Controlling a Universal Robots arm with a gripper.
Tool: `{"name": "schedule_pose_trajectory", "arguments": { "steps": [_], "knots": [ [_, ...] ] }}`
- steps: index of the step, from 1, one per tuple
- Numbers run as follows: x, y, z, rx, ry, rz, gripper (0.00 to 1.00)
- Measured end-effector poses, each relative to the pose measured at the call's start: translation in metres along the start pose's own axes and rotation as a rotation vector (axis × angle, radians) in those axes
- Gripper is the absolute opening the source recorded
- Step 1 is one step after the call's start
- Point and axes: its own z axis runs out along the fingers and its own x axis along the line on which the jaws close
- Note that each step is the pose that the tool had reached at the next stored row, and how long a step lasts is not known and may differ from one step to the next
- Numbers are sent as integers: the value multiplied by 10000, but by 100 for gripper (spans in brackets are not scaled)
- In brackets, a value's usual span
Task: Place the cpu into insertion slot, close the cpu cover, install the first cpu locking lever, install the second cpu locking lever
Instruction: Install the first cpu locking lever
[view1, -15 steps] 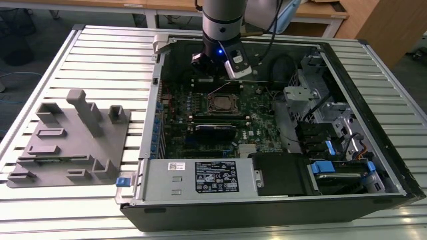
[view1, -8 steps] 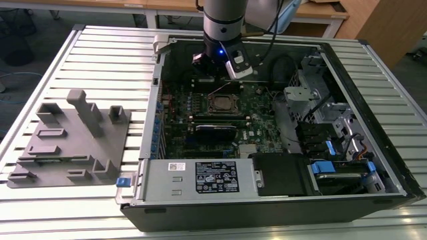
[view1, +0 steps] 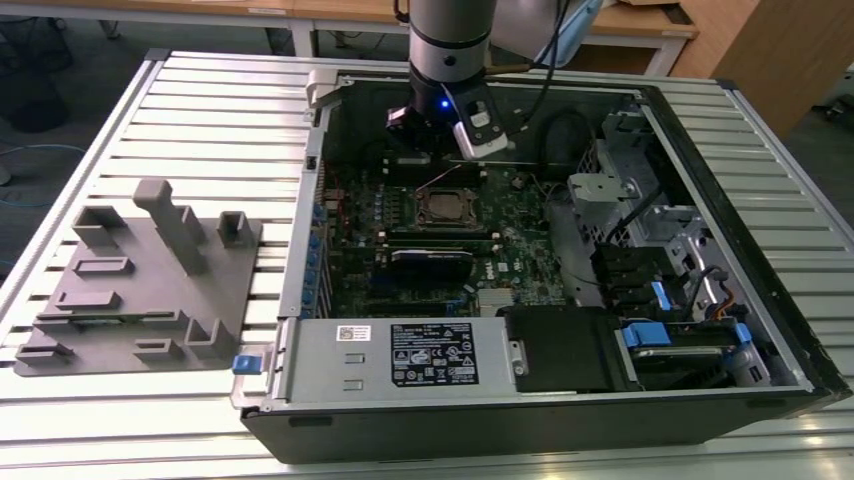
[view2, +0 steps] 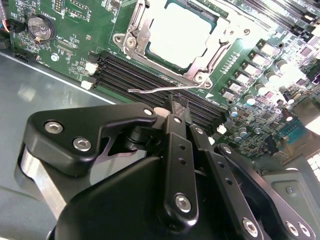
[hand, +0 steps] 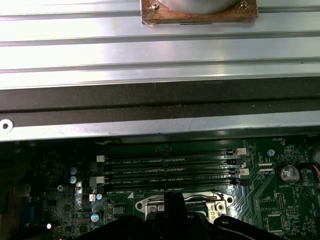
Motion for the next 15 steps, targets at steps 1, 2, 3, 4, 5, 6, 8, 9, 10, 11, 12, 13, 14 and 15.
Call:
{"name": "schedule_pose_trajectory", "arguments": {
  "steps": [1,2,3,4,5,6,8,9,10,11,12,13,14,15],
  "knots": [
    [0,0,0,1,0,0,10],
    [0,0,0,1,0,0,10],
    [0,0,1,1,0,0,10],
    [0,0,1,1,0,0,10],
    [0,0,2,0,0,0,10],
    [0,0,3,-1,0,0,10],
    [0,-2,9,1,0,0,10],
    [0,-3,15,0,0,0,10],
    [1,-3,15,1,0,0,10],
    [0,-3,16,0,0,0,10],
    [0,-3,16,0,0,0,10],
    [1,-3,16,0,0,0,10],
    [0,-3,16,0,0,0,10],
    [1,-4,16,0,0,0,10]
  ]
}}
